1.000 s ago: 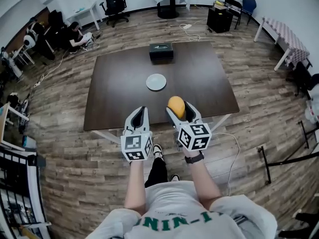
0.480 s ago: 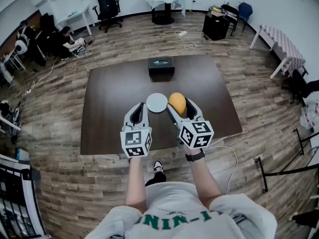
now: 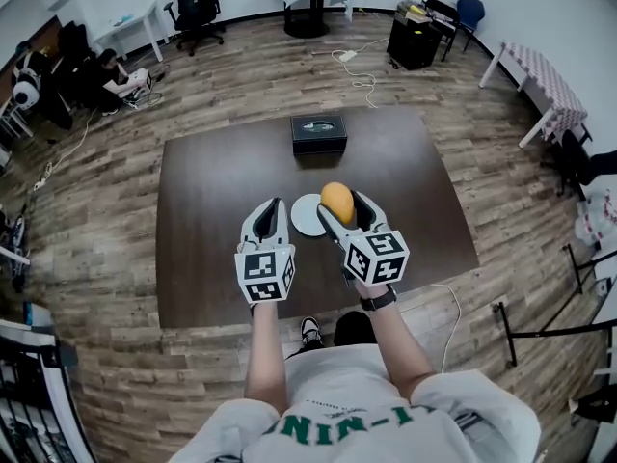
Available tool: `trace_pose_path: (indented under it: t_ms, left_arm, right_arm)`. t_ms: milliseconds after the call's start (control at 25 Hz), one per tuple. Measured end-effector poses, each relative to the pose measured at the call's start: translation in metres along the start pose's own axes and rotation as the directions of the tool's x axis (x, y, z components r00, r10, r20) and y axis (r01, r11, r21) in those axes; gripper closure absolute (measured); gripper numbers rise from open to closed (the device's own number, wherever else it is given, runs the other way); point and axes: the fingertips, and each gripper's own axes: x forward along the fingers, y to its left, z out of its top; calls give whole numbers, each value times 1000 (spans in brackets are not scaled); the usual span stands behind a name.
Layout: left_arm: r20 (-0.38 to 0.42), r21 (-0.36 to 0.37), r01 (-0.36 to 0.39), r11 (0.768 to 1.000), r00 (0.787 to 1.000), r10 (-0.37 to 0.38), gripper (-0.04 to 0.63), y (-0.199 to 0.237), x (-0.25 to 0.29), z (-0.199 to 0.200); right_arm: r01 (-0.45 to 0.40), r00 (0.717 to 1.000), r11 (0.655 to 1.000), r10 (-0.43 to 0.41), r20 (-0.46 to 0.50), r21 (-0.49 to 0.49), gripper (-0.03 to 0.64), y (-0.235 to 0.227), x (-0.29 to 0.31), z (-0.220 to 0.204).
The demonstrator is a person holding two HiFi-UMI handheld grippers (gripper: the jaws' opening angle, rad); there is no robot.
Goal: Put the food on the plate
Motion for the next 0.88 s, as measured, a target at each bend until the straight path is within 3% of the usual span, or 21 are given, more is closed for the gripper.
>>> trace_pose_path:
  t_ms: [400,640,880]
  left_arm:
    - [-25,-48,30,998,999,-31,581,24,84,-23]
    - [-85,-37,13,999,996,-16,581,38,139,-43]
    - [-144,-77,-24,997,989,13,581,61,176,-70]
  right_arm:
    - [9,998,1000,-9,-61,-8,273,-52,78,-12]
    - [-28,991,1000,28,-131,6,273,-81,136,-24]
    - [-97,970,995,102,-222,32,273,-87,177,-46]
